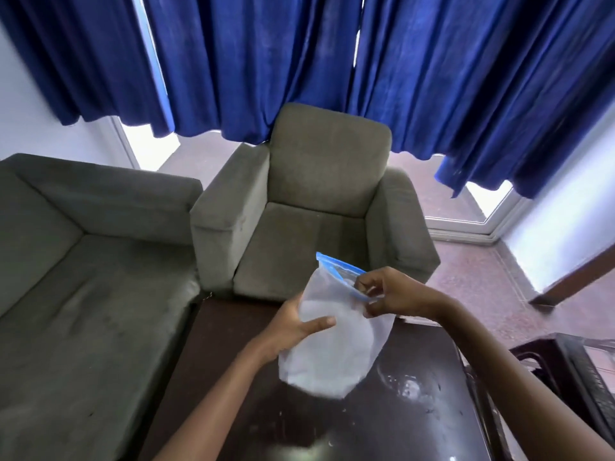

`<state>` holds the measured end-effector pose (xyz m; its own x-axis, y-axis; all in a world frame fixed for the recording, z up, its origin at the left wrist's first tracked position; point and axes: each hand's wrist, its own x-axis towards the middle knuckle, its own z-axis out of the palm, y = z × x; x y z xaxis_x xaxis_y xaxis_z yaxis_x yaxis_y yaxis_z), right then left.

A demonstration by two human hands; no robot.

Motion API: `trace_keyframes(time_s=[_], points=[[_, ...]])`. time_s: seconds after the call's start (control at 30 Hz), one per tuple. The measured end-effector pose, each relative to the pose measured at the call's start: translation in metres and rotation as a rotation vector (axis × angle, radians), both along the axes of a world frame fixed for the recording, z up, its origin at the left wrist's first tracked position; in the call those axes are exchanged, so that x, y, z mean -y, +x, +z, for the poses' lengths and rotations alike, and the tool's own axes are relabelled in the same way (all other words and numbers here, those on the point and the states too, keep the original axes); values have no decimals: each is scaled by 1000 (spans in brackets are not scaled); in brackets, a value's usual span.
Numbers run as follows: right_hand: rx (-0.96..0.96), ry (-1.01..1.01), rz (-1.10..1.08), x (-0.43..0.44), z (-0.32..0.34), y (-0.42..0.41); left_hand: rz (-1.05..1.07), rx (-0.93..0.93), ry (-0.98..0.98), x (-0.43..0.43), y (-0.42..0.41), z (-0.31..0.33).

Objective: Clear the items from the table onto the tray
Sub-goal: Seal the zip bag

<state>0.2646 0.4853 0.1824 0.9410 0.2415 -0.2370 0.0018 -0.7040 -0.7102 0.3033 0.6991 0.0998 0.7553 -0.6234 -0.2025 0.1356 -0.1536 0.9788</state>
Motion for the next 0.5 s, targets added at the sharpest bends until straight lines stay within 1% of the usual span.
trace_keyframes(time_s=[0.1, 0.13, 0.23, 0.3, 0.43, 0.5], points=[[14, -1, -60, 18, 7, -4, 50, -7, -8, 19, -7, 4], [15, 33, -105, 24, 9, -5, 54, 5, -4, 22, -9, 5], [-16, 299, -201, 36, 14, -11, 63, 14, 4, 24, -13, 9], [-24, 382, -228, 37, 15, -12, 79, 3, -4, 22, -17, 11], [176, 489, -407, 33, 6, -7, 134, -43, -20, 18, -20, 13], [234, 499, -460, 29, 2, -3, 158, -62, -33, 15, -20, 14]])
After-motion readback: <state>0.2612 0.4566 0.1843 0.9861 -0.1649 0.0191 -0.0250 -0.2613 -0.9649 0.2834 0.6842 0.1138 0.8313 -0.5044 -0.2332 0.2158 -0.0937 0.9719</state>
